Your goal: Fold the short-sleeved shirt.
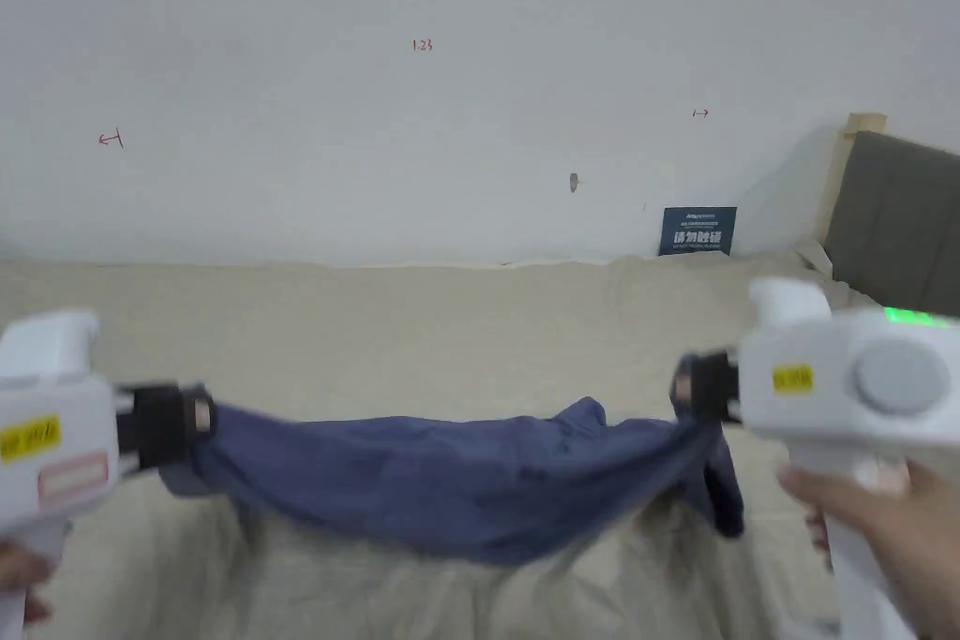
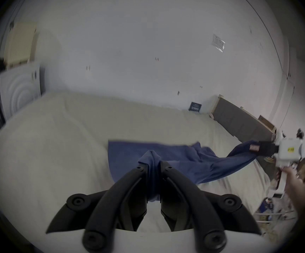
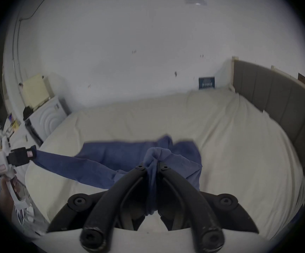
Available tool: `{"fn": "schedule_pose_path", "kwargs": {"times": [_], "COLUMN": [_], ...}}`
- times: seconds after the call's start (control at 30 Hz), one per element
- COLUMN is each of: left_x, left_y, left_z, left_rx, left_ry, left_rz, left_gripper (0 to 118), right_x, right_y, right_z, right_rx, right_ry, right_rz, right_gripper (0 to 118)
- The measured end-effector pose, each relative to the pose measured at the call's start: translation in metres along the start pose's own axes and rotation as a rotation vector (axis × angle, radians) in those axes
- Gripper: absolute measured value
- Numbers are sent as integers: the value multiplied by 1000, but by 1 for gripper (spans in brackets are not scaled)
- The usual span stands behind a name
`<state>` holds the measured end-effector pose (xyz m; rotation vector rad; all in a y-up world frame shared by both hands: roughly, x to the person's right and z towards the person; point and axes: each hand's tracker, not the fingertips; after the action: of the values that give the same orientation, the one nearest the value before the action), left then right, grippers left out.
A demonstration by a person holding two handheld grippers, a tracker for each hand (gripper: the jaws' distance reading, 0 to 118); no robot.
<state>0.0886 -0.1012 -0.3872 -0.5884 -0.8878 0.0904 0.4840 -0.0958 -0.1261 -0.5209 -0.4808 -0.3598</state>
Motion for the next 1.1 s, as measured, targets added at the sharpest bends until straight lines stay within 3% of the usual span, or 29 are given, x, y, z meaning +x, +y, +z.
{"fn": "schedule_pose_path", "kwargs": {"times": [0.17,0.37,0.47,0.53,0.6,0.7,0.73,0.77,0.8,0.83,0.87,0.93,1.03,1.1], "left_x": [-4,-11,-14,-21,-29,-37,-39,-45,-50,-51,-51,-53,-52,-9], "left_y": [-76,-99,-108,-120,-134,-148,-150,-152,-153,-151,-148,-139,-123,-109], "left_z": [53,111,100,79,56,31,30,30,33,38,45,64,87,105], "left_rx": [-45,-48,-258,-363,-461,-507,-500,-488,-463,-436,-395,-316,-226,-149], "left_ry": [-11,72,139,150,149,194,197,194,187,174,123,100,110,108], "left_rz": [39,106,73,38,30,6,16,17,40,60,77,92,94,68], "left_gripper": [10,10,10,10,10,11,19,37,66,106,118,116,116,116], "right_x": [17,25,27,33,45,55,59,63,71,75,75,68,40,23], "right_y": [-83,-117,-126,-137,-149,-156,-155,-158,-156,-156,-154,-143,-128,-123], "right_z": [60,115,101,76,42,18,16,16,25,32,43,67,100,127], "right_rx": [-26,-93,-224,-312,-413,-441,-442,-440,-440,-429,-379,-261,-173,-78], "right_ry": [72,118,66,10,14,-41,-46,-47,-38,-39,-21,29,-10,33], "right_rz": [-62,-115,-67,-98,-134,-160,-167,-180,-205,-222,-240,-211,-100,-28], "right_gripper": [5,5,6,6,6,11,34,66,98,111,110,110,110,110]}}
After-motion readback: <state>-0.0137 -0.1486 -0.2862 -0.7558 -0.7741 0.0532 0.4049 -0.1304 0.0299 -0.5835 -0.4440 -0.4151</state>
